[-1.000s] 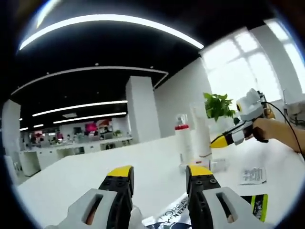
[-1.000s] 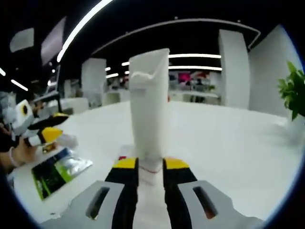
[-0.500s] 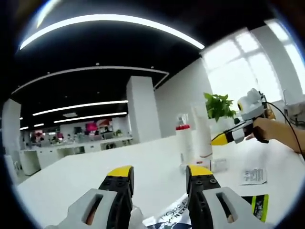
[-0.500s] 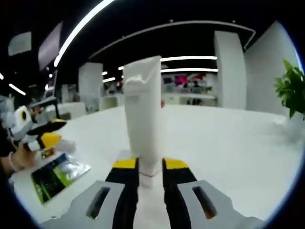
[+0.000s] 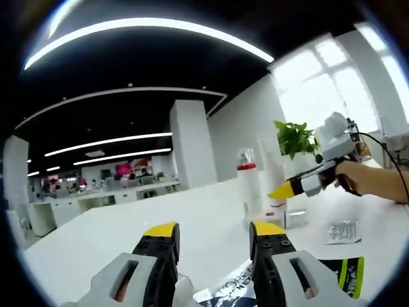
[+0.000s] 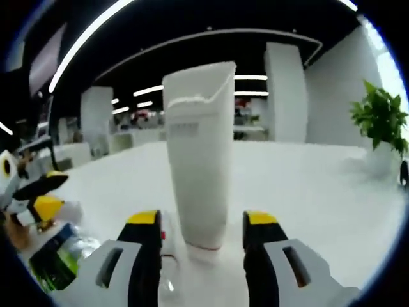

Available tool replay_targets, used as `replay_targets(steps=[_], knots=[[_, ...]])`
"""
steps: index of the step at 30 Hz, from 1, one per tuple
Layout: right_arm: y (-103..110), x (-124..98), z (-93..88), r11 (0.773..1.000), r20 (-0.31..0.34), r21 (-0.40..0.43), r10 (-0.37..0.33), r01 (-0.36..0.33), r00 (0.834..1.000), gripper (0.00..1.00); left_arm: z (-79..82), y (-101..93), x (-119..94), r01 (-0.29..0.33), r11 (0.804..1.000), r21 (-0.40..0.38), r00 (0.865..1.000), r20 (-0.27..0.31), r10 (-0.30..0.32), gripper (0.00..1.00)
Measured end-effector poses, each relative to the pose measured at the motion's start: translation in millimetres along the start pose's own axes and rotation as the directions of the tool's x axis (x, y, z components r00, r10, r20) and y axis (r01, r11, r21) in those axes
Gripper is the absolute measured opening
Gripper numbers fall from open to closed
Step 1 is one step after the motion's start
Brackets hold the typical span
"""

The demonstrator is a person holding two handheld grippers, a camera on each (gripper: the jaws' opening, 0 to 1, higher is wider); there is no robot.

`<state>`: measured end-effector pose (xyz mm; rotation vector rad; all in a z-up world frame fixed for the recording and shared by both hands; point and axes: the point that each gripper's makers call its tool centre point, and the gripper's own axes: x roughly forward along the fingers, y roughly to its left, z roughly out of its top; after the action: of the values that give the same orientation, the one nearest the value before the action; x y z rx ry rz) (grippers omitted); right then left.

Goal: Arrange the skincare products in the storage area until every visible bottle or jar stands upright without overlapping.

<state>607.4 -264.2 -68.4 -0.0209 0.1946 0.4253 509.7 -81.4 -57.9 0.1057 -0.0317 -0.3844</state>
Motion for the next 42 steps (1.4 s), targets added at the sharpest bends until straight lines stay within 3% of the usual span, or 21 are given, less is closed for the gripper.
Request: replay_targets(steps=[4, 6, 25, 29, 32, 34, 37, 42], knots=[[4.3, 5.1, -2.7, 1.0, 0.007, 0.013, 0.004, -0.004, 1.0, 0.4, 1.3, -2.5, 0.1, 0.014, 1.0, -0.004, 1.0, 0.007, -0.014, 0.45], [0.0, 6.2, -4.0, 1.0, 0.008, 0.005, -0.027, 0.027, 1.0, 0.3, 0.1, -0.8, 0.4, 0.007, 1.0, -0.001, 1.0, 0.002, -0.007, 0.45], [14.9, -1.1, -7.4, 0.999, -0.016, -0.005, 0.031, -0.031, 0.999, 0.3, -0.2, 3.6, 1.4, 0.003, 1.0, -0.028, 1.0, 0.005, -0.003, 0.45], [14.7, -2.7, -9.5, 0.998, -0.027, -0.047, 0.049, -0.05, 0.998, 0.33, -0.2, 3.5, 1.4, 0.003, 1.0, -0.03, 1.0, 0.005, -0.003, 0.45], [14.2, -7.2, 2.6, 0.997, 0.015, -0.057, 0.06, -0.059, 0.998, 0.51, -0.2, 2.7, 1.0, 0.004, 1.0, -0.027, 1.0, 0.005, -0.004, 0.45], [15.9, -12.0, 10.7, 0.996, 0.036, -0.021, 0.088, -0.088, 0.995, 0.55, 0.4, 3.0, 0.6, 0.002, 1.0, -0.027, 1.0, 0.007, -0.002, 0.45], [10.6, -19.4, 26.2, 0.996, 0.104, -0.029, 0.082, -0.079, 0.991, 0.56, 1.3, 4.4, -0.2, -0.001, 0.999, -0.04, 1.0, 0.013, 0.002, 0.45], [8.0, -41.1, 42.3, 0.996, 0.128, -0.057, 0.078, -0.071, 0.989, 0.47, 2.7, 6.2, 0.4, -0.004, 0.999, -0.047, 1.0, 0.019, 0.005, 0.45]])
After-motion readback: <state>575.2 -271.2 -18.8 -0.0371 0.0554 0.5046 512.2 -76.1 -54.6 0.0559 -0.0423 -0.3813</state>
